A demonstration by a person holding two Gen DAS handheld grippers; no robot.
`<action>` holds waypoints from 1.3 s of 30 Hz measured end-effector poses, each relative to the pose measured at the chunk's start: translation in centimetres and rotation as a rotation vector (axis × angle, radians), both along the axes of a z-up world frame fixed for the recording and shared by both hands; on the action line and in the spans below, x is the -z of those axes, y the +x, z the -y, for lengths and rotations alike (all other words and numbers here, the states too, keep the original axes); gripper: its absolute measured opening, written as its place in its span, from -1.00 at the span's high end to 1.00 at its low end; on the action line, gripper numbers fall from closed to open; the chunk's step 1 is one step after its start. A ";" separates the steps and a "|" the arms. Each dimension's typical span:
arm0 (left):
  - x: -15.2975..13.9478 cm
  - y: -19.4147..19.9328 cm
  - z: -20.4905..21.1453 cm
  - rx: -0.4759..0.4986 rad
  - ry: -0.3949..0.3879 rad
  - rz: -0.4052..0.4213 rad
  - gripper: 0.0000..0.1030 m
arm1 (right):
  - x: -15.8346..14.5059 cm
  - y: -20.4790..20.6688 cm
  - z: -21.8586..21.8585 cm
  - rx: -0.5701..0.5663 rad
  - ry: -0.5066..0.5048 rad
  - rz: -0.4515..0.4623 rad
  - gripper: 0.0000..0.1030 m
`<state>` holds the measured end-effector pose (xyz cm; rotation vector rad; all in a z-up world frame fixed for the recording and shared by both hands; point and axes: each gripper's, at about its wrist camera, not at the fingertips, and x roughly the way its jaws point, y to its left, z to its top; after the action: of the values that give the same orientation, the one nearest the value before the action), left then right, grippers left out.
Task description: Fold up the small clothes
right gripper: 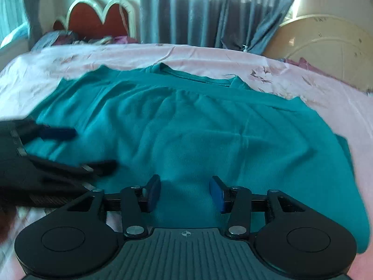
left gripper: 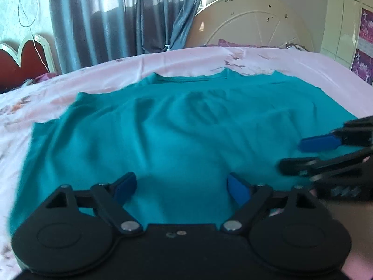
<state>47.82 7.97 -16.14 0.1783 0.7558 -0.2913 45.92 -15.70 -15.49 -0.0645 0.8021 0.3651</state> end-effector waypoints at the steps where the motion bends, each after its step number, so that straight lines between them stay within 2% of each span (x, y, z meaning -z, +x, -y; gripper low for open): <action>1: -0.1 0.1 -0.9 -0.015 0.019 0.008 -0.67 | 0.5 0.4 1.1 0.041 -0.021 -0.002 0.04; 3: -0.1 -0.2 -4.5 -0.069 0.062 0.008 -0.73 | 0.9 -0.3 4.9 0.149 -0.101 0.004 0.04; 4: 0.1 -0.3 -6.6 -0.104 0.059 -0.004 -0.76 | 1.1 -0.8 7.4 0.210 -0.116 -0.003 0.04; 7: 0.3 -0.6 -11.4 -0.199 0.024 -0.013 -0.75 | 1.8 -1.8 13.9 0.367 -0.106 -0.040 0.04; 9: -0.2 -0.7 -11.4 -0.235 0.035 -0.001 -0.68 | 1.7 -2.1 15.3 0.392 -0.058 -0.057 0.04; 10: -0.6 -0.7 -10.7 -0.246 0.012 0.005 -0.57 | 1.2 -2.4 15.2 0.409 -0.056 -0.037 0.04; 11: -1.0 -0.9 -9.8 -0.230 -0.031 0.014 -0.55 | 0.3 -2.9 14.6 0.417 -0.061 0.014 0.04; 13: -2.0 -1.4 -6.9 -0.179 -0.075 0.053 -0.60 | -1.2 -3.7 12.8 0.375 -0.021 0.080 0.04; 15: -2.4 -1.7 -3.5 -0.108 -0.095 0.068 -0.66 | -1.8 -3.8 10.4 0.317 -0.007 0.108 0.04; 19: -1.2 -1.5 2.5 -0.027 -0.084 0.022 -0.66 | -0.7 -3.5 4.7 0.176 0.013 0.062 0.04; 21: 0.2 -1.2 4.4 -0.024 -0.048 -0.022 -0.68 | 0.6 -3.1 3.0 0.134 0.024 0.010 0.04; 22: 0.8 -1.3 4.9 -0.022 -0.010 -0.017 -0.70 | 1.4 -3.2 2.2 0.129 -0.004 0.004 0.04; 24: 1.0 -2.0 4.3 -0.004 0.008 0.006 -0.75 | 1.7 -3.5 2.1 0.109 -0.035 0.027 0.04; 26: 0.7 -2.7 2.6 -0.013 0.021 0.020 -0.74 | 1.3 -3.6 3.9 0.124 -0.045 0.028 0.04; 28: 0.4 -3.1 -0.5 -0.064 0.041 0.045 -0.76 | 1.4 -3.9 6.2 0.216 -0.092 0.040 0.04; 30: 0.4 -2.7 -4.4 -0.157 0.035 0.036 -0.76 | 1.9 -3.9 9.8 0.297 -0.063 0.010 0.04; 31: 0.6 -2.6 -6.5 -0.208 0.016 0.023 -0.77 | 2.1 -4.1 11.0 0.306 -0.058 0.002 0.04; 33: 0.6 -2.4 -9.0 -0.250 -0.035 0.005 -0.77 | 2.1 -4.1 11.3 0.281 -0.082 0.008 0.04; 35: 0.4 -2.4 -9.4 -0.249 -0.038 -0.002 -0.73 | 1.8 -3.7 10.5 0.269 -0.114 0.006 0.04; 37: -0.3 -2.6 -8.8 -0.252 -0.022 0.019 -0.63 | 0.7 -4.0 10.0 0.278 -0.086 0.051 0.05; 39: 0.1 -2.4 -8.6 -0.258 0.014 0.006 -0.64 | 0.5 -3.9 10.0 0.300 -0.062 0.070 0.06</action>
<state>45.46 16.55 -16.26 0.0933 0.7654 -0.0406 42.01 -25.72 -15.97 -0.0145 0.7407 0.0540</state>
